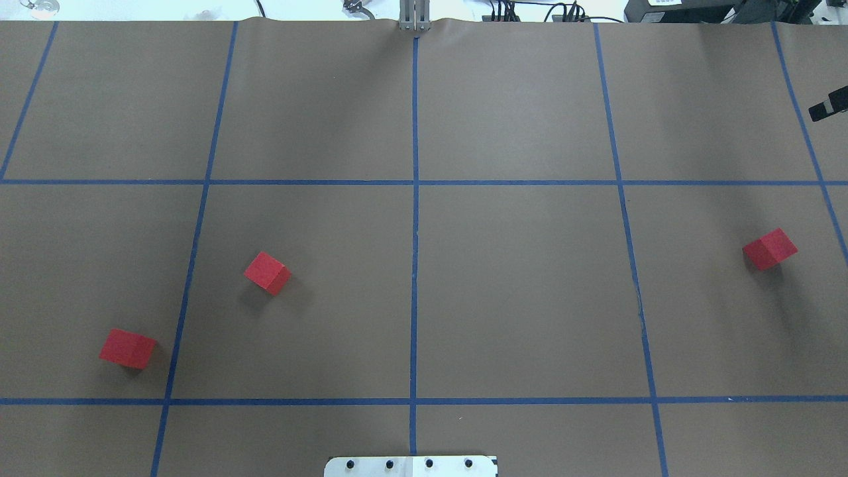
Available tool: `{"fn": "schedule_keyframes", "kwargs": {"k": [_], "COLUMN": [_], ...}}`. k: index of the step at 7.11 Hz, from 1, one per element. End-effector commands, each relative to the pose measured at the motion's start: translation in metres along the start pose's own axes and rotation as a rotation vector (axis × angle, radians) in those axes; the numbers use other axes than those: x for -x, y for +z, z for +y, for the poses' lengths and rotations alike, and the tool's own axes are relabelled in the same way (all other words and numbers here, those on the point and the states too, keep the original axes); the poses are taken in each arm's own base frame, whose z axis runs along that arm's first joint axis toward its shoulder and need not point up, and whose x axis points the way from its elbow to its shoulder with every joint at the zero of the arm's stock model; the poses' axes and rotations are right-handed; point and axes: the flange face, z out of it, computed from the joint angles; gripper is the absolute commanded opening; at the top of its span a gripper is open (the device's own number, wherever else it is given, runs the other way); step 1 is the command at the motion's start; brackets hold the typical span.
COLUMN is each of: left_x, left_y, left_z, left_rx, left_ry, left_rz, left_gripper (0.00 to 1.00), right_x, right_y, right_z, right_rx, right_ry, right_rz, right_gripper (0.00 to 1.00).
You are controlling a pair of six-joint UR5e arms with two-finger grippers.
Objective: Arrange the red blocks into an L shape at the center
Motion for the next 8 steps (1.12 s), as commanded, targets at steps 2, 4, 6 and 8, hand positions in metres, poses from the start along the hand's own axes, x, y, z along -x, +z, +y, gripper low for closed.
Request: {"fn": "schedule_keyframes", "kwargs": {"k": [2,4,6,8], "left_x": [0.025,0.057,0.075,0.091], "left_y": [0.011,0.019,0.03,0.037], "left_z": [0.015,0.043,0.064,0.091], "left_rx": [0.03,0.047,0.095,0.13], "left_ry": [-0.056,-0.113,-0.163,-0.186], "left_rz": [-0.072,-0.202,-0.227,-0.231], "left_gripper": [1.0,1.0,1.0,1.0], "right_x": [-0.019,-0.034,-0.056,-0.055], "right_y": [0.003,0.012,0.026,0.026], "right_z": [0.004,0.019,0.045,0.048], "right_rx": [0.019,0.055,0.095,0.096], "right_ry": [0.051,0.094,0.189,0.188], "right_rz": [0.096,0.112,0.118,0.116], "right_gripper": [1.0,1.0,1.0,1.0]}}
